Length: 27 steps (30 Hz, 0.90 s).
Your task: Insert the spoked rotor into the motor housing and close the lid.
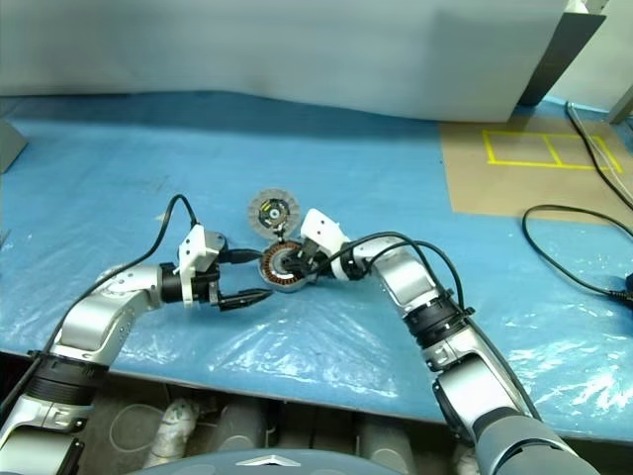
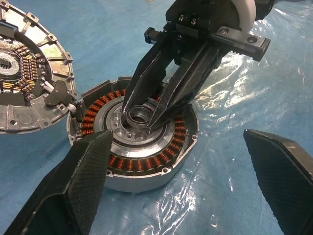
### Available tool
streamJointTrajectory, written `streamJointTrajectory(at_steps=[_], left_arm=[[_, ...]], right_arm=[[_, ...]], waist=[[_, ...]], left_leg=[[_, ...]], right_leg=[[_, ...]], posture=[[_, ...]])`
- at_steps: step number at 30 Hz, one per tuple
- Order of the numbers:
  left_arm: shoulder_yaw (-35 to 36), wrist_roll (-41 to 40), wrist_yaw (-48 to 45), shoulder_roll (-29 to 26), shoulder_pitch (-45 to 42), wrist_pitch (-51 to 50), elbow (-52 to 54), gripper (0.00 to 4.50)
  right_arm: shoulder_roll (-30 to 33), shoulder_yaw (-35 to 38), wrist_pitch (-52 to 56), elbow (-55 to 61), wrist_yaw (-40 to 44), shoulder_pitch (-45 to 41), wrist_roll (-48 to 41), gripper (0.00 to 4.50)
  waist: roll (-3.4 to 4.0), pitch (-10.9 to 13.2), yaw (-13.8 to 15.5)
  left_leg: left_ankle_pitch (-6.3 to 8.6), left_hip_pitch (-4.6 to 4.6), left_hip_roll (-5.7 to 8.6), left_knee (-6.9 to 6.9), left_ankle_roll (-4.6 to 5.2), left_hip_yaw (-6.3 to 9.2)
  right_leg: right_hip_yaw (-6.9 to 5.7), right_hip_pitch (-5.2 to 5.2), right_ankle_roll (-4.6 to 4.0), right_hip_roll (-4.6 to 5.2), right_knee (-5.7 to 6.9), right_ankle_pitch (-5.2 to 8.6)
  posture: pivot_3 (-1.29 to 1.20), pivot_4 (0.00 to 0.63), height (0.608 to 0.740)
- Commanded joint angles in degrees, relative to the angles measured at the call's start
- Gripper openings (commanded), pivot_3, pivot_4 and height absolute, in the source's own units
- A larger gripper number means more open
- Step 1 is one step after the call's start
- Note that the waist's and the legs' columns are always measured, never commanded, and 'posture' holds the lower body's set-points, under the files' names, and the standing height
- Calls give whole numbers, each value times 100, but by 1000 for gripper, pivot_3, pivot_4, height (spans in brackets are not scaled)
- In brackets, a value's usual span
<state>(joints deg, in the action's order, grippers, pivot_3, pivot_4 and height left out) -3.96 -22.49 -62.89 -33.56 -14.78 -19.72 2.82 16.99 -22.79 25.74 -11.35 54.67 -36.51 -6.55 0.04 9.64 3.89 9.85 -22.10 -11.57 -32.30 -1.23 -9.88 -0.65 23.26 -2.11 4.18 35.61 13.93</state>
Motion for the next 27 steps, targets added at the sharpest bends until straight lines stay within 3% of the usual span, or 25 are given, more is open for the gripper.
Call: streamJointTrajectory(at_steps=[1, 17, 23, 27], left_arm=[[93, -32, 12, -6, 8, 135, 71, 4500], [56, -22, 4, 19, -5, 178, 21, 4500], [48, -31, 1, 43, -16, 184, 5, 4500], [51, -31, 1, 50, -20, 182, -7, 4500]], right_arm=[[-66, 59, -88, -44, -103, -98, 90, 614], [-5, 76, -163, -51, -152, -54, 234, 614], [7, 129, -23, 159, -98, -41, 159, 2496], [-3, 251, 134, 332, -20, -41, -15, 2496]], waist=[[0, 0, 0], [0, 0, 0], [0, 0, 0], [0, 0, 1]], left_leg=[[0, 0, 0, 0, 0, 0], [0, 1, 0, -2, 0, 0], [0, 2, 0, -1, 0, 0], [0, 1, 0, -1, 0, 0]], right_leg=[[0, 0, 0, 0, 0, 0], [0, 0, 0, 0, 3, 0], [1, -1, 0, 0, 3, 0], [1, -1, 0, 0, 2, 0]], posture=[[0, 150, 740], [0, 150, 740], [0, 150, 740], [0, 150, 740]])
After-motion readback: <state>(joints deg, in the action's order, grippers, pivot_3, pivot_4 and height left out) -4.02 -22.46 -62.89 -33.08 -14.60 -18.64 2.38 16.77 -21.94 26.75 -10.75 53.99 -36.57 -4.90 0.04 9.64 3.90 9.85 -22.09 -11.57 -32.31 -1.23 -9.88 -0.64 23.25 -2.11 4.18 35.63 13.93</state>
